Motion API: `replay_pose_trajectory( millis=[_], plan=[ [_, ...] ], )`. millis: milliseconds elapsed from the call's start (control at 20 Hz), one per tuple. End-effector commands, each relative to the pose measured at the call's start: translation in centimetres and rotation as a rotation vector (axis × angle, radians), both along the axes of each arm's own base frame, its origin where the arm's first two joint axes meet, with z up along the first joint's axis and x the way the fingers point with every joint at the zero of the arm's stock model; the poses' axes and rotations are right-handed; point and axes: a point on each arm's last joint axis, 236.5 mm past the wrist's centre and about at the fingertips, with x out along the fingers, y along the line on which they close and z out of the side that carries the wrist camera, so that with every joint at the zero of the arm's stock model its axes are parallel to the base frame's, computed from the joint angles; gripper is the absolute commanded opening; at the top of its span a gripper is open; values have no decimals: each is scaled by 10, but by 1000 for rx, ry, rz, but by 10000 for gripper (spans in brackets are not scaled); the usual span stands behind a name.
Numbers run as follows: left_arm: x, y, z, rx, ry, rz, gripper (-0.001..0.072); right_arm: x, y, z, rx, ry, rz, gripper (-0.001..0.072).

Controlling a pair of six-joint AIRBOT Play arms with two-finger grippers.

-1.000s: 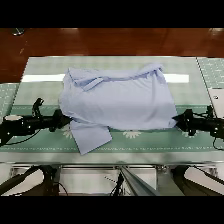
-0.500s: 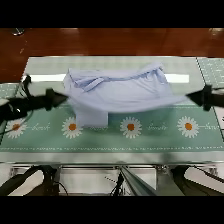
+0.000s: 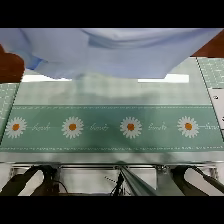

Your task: Fold the shirts.

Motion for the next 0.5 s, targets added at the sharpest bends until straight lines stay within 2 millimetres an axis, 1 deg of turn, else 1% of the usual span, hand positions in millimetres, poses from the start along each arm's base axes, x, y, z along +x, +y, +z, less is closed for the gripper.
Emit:
replay_pose_trajectory(
  millis=[0, 50, 200, 250, 350, 450],
  plan=[
    [-67, 37, 60, 193, -165, 333, 24, -68, 13, 59, -201, -141, -115, 21],
    [-91, 47, 63, 225, -183, 412, 24, -84, 14, 61, -250, -146, -163, 21],
    [-157, 71, 47, 332, -151, 598, 24, -135, 34, 73, -352, -199, -213, 21],
    [-176, 81, 43, 362, -148, 659, 24, -149, 36, 73, -377, -201, -243, 21],
    [-213, 100, 48, 316, -170, 781, 24, -175, 30, 69, -425, -178, -338, 21],
    [-235, 104, 51, 312, -204, 828, 25, -195, 19, 61, -447, -136, -430, 21]
  ],
)
